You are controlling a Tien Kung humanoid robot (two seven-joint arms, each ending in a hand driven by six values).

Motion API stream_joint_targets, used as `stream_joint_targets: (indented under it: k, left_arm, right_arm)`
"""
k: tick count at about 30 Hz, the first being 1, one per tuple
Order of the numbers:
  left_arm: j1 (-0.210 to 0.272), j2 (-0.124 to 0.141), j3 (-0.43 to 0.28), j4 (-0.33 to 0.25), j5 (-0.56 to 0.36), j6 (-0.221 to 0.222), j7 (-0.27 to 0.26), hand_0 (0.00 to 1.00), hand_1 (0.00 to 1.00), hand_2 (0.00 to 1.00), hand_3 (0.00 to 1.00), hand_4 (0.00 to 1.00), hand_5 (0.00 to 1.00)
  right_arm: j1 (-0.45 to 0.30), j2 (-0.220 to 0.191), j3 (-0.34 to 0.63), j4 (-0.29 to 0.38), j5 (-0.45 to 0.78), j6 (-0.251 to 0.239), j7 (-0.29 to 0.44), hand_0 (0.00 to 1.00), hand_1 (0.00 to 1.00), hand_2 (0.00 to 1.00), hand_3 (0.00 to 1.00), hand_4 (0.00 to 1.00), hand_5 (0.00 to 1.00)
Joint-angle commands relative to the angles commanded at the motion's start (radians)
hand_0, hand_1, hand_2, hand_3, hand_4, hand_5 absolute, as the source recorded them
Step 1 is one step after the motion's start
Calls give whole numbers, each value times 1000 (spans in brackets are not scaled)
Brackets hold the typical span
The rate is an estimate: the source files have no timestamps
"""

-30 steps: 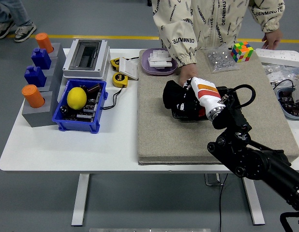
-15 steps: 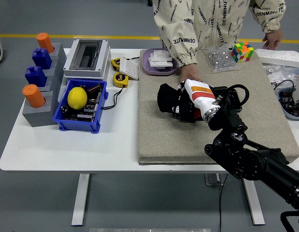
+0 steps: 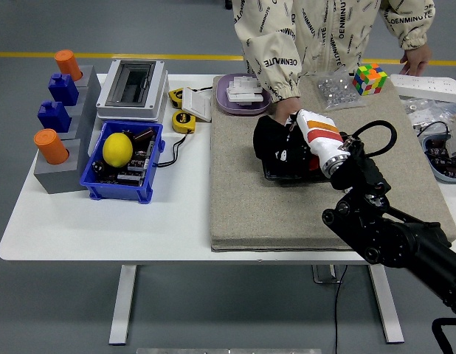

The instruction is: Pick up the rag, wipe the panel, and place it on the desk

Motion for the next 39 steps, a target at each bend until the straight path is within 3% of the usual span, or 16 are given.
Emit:
stream_joint_targets:
  k: [11,39]
  left_arm:
    - [4,0,0,-1,1,0,0,605,636,636,560,632,445]
    - [2,-3,-9,-2,3,0,0,605,636,636,560,632,446]
  right_arm:
    - [-33,-62,88,7,-13,-1,0,231,283,360,364,912,49]
    - [-96,-169,240,48,-38,-4,-2,232,284,360,364,911,48]
